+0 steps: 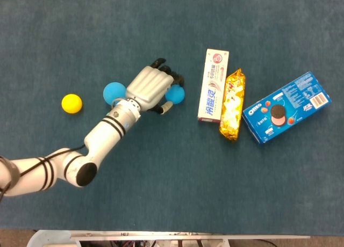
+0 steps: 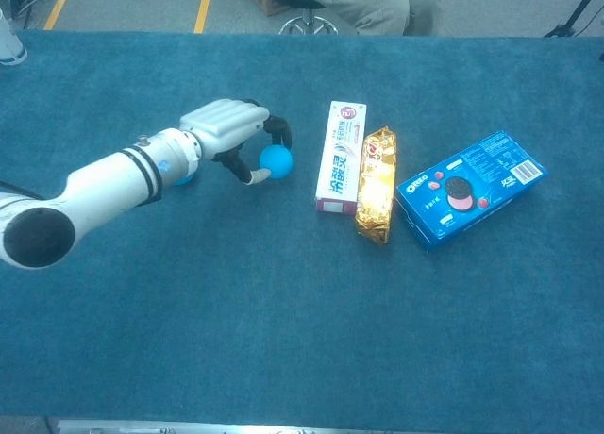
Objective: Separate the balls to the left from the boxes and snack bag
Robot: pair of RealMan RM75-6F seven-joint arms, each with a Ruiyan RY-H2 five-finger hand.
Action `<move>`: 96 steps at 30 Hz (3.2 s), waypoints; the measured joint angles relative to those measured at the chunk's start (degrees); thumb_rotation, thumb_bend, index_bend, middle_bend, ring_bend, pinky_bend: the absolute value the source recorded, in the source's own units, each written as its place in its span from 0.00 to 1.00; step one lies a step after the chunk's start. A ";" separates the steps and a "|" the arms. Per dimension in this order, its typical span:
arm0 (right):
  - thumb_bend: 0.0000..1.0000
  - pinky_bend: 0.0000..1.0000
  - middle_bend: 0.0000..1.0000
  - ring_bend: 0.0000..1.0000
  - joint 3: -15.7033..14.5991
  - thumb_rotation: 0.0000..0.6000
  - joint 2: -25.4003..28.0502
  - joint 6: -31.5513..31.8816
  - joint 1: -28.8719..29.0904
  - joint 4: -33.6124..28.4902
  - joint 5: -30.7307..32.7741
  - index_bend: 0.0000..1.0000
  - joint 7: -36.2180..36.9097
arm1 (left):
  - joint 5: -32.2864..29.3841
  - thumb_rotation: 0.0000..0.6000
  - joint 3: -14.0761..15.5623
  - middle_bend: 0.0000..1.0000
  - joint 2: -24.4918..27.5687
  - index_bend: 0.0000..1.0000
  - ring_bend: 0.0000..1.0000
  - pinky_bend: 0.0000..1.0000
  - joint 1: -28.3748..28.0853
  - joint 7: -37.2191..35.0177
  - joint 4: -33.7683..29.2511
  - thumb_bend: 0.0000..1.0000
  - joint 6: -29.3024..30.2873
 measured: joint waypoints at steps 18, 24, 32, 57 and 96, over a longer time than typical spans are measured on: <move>0.00 0.27 0.23 0.14 0.23 1.00 -1.20 -0.93 0.96 -0.65 -0.13 0.02 -0.93 | 7.31 1.00 4.74 0.42 15.82 0.31 0.22 0.09 7.22 -0.52 -14.92 0.37 6.75; 0.00 0.27 0.23 0.14 0.37 1.00 -1.80 -1.54 1.50 -0.55 0.23 0.02 -1.26 | 9.85 1.00 6.49 0.42 20.22 0.31 0.22 0.09 9.92 -1.33 -18.73 0.37 8.66; 0.00 0.27 0.23 0.14 0.68 1.00 -1.99 -2.28 2.31 -1.07 0.49 0.02 -1.71 | 12.49 1.00 8.15 0.42 22.78 0.31 0.22 0.09 12.61 -2.74 -20.43 0.37 10.06; 0.00 0.27 0.23 0.14 0.79 1.00 -0.36 -1.90 2.20 -2.43 0.94 0.02 -1.45 | 19.20 1.00 10.52 0.14 17.75 0.21 0.04 0.09 18.05 -8.06 -11.58 0.37 11.86; 0.00 0.27 0.23 0.14 -0.16 1.00 -3.83 6.49 -3.44 0.40 3.93 0.02 -4.82 | 6.00 1.00 -1.41 0.15 29.08 0.18 0.02 0.09 30.02 -9.05 -17.41 0.37 31.06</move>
